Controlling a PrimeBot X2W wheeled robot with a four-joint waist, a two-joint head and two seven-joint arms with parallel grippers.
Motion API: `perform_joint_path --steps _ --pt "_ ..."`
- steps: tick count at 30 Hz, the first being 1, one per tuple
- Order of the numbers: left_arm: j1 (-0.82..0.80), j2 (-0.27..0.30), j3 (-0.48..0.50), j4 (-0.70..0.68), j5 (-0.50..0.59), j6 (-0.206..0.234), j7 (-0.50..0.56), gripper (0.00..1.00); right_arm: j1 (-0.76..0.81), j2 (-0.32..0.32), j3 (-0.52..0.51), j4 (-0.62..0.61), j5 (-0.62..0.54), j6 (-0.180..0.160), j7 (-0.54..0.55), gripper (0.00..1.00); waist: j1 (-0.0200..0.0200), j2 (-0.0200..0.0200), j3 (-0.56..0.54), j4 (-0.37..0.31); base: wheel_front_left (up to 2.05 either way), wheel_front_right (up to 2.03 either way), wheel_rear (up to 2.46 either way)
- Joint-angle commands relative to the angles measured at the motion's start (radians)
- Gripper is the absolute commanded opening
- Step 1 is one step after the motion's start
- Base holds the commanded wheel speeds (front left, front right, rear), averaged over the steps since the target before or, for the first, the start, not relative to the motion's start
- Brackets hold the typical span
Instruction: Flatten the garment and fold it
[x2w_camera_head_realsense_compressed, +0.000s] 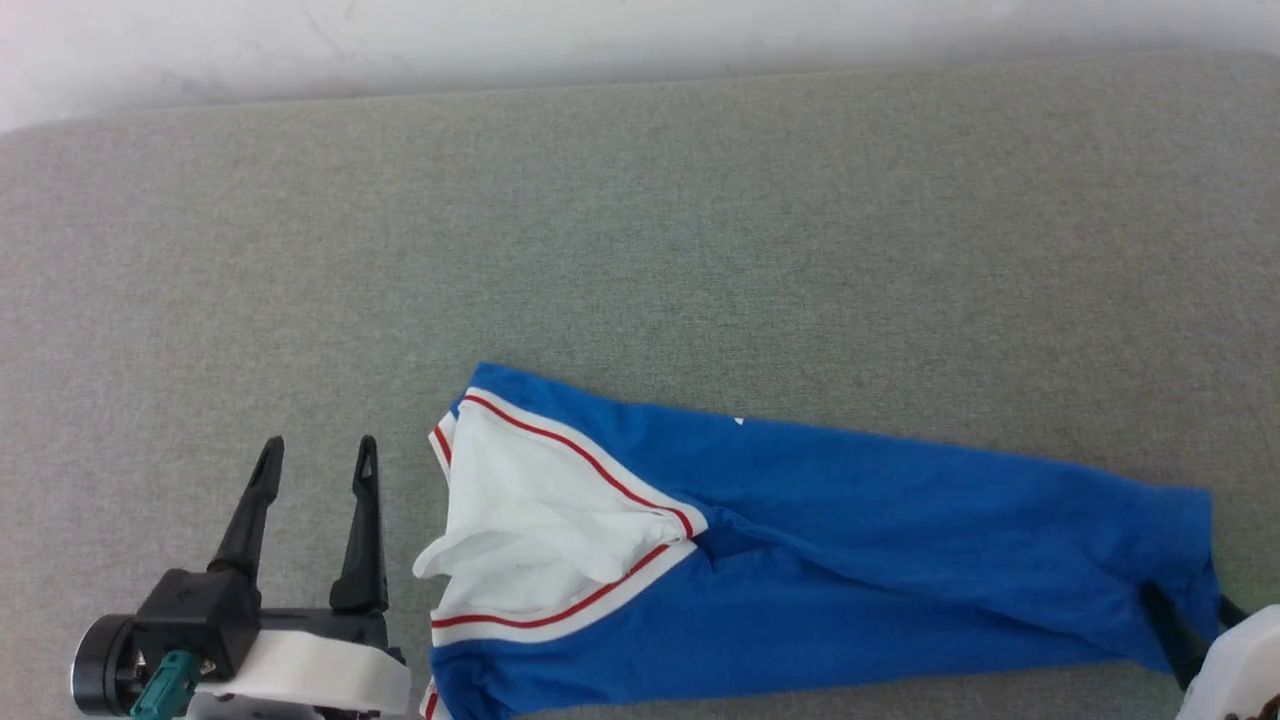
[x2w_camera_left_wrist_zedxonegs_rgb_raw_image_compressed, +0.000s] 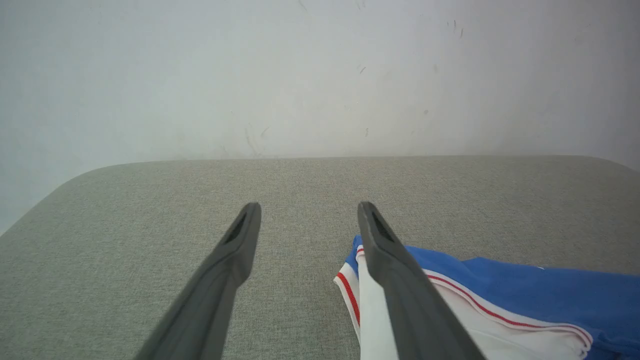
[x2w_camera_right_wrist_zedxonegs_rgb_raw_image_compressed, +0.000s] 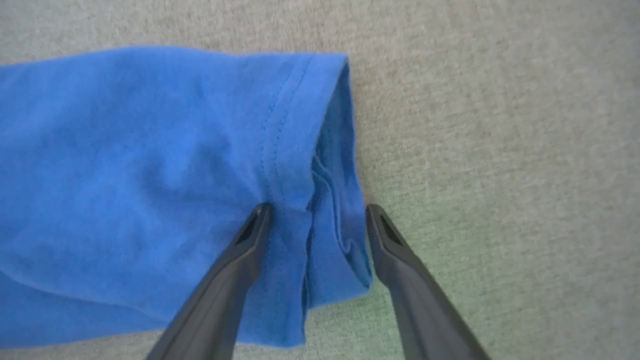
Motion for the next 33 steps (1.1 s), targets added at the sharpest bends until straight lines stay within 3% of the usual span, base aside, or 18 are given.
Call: perform_joint_path --steps 1,8,16,21,25,33 --pt "-0.013 -0.004 -0.001 0.006 0.010 -0.006 -0.004 1.00 -0.014 0.005 0.000 0.017 0.019 -0.002 0.003 0.00 -0.0001 0.0000 -0.008 0.005 0.00 0.00 0.00" --pt "-0.005 -0.006 0.000 0.009 0.001 -0.005 -0.004 1.00 -0.027 -0.015 -0.017 0.030 0.039 -0.002 -0.008 0.00 -0.0001 0.0000 -0.022 0.004 0.00 0.00 0.00" --pt "-0.008 -0.009 -0.003 0.010 -0.011 -0.014 -0.002 1.00 -0.063 -0.115 -0.168 0.042 -0.030 -0.002 -0.050 0.00 -0.0001 0.0000 -0.022 -0.004 0.00 0.00 0.00" --pt "-0.010 -0.013 -0.007 0.016 -0.014 -0.018 -0.002 1.00 -0.078 -0.152 -0.193 0.036 -0.043 -0.002 -0.047 0.00 -0.0001 0.0000 -0.024 -0.004 0.00 0.00 0.00" --pt "-0.013 -0.021 -0.013 0.025 -0.020 -0.026 -0.002 1.00 -0.077 -0.138 -0.121 -0.022 -0.005 -0.002 -0.013 0.00 -0.0001 0.0000 -0.029 -0.003 0.00 0.00 0.00" --pt "-0.017 -0.048 -0.025 0.055 -0.033 -0.047 -0.003 1.00 -0.038 -0.045 0.193 -0.282 0.138 -0.002 0.133 0.00 -0.0001 0.0000 -0.057 0.011 0.00 0.00 0.00"
